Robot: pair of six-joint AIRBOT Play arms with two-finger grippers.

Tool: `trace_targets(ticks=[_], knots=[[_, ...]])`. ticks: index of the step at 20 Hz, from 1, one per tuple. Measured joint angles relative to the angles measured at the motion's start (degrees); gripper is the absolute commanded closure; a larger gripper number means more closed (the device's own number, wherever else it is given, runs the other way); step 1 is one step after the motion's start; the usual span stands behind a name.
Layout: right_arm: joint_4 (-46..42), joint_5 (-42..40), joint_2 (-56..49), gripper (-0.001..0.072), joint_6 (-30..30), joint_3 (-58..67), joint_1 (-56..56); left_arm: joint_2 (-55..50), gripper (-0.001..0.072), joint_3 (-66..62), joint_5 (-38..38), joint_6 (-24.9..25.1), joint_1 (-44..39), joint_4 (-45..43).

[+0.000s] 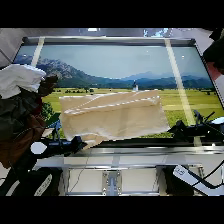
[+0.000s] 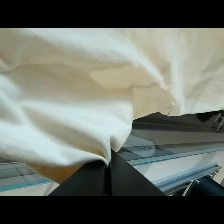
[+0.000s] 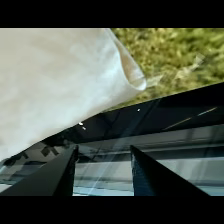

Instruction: Fold the shirts.

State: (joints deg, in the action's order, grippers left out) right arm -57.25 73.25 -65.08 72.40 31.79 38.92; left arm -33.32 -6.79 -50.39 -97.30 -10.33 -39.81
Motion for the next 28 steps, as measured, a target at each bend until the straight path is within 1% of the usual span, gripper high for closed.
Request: trace_targets(ticks=[5, 6, 11, 12, 13, 14, 16, 18, 20, 22, 24, 28], knots=[[4.96, -6.93, 0.35, 0.0325, -1.14, -3.74, 0.81, 0.17, 0.0696, 0.0, 0.02, 0.02, 0.0, 0.0], [5.62, -7.93, 0.09, 0.0335, -1.22, -4.02, 0.87, 0.17, 0.0696, 0.0, 0.09, 0.02, 0.0, 0.0], [9.44, -10.75, -2.91, 0.0353, -1.42, -4.55, 0.22, 0.17, 0.0696, 0.0, 1.25, 0.02, 0.0, 0.0], [10.23, -11.58, -3.67, 0.0495, -1.44, -4.55, -0.79, 0.17, 0.0696, 0.0, 1.68, 0.04, 0.0, 0.02], [10.54, -12.76, -4.44, 0.0689, -1.51, -4.61, -2.1, 0.17, 0.0696, 0.0, 2.23, 0.02, 0.0, 0.02], [10.62, -14.01, -5.07, 0.0701, -1.64, -4.66, -3.65, 0.2, 0.0697, 0.0, 2.51, 0.04, 0.0, 0.02], [11.76, -15.04, -5.53, 0.0702, -2.99, -4.17, -6.6, 0.46, 0.0697, -0.02, 2.86, 0.04, 0.09, 0.0], [11.54, -13.77, -4.46, 0.0702, -4.13, -2.86, -8.37, 1.79, 0.0698, -0.13, 2.82, 0.04, 0.46, -0.07], [10.82, -9.33, -1.51, 0.0702, -4.72, -0.72, -9.33, 4.92, 0.0698, -0.76, 1.97, 0.04, 1.55, -0.39], [7.67, -4.52, 2.69, 0.0702, -4.44, 1.9, -9.81, 9.64, 0.0699, -1.81, 0.61, -0.07, 3.65, -0.63], [3.85, 0.17, 7.48, 0.0702, -3.54, 4.35, -10.05, 14.69, 0.07, -3.04, -0.04, -1.42, 6.82, -1.03], [-0.44, 5.88, 14.8, 0.0702, -2.62, 7.02, -10.97, 20.5, 0.0701, -5.64, -0.96, -1.44, 13.62, -1.9]])
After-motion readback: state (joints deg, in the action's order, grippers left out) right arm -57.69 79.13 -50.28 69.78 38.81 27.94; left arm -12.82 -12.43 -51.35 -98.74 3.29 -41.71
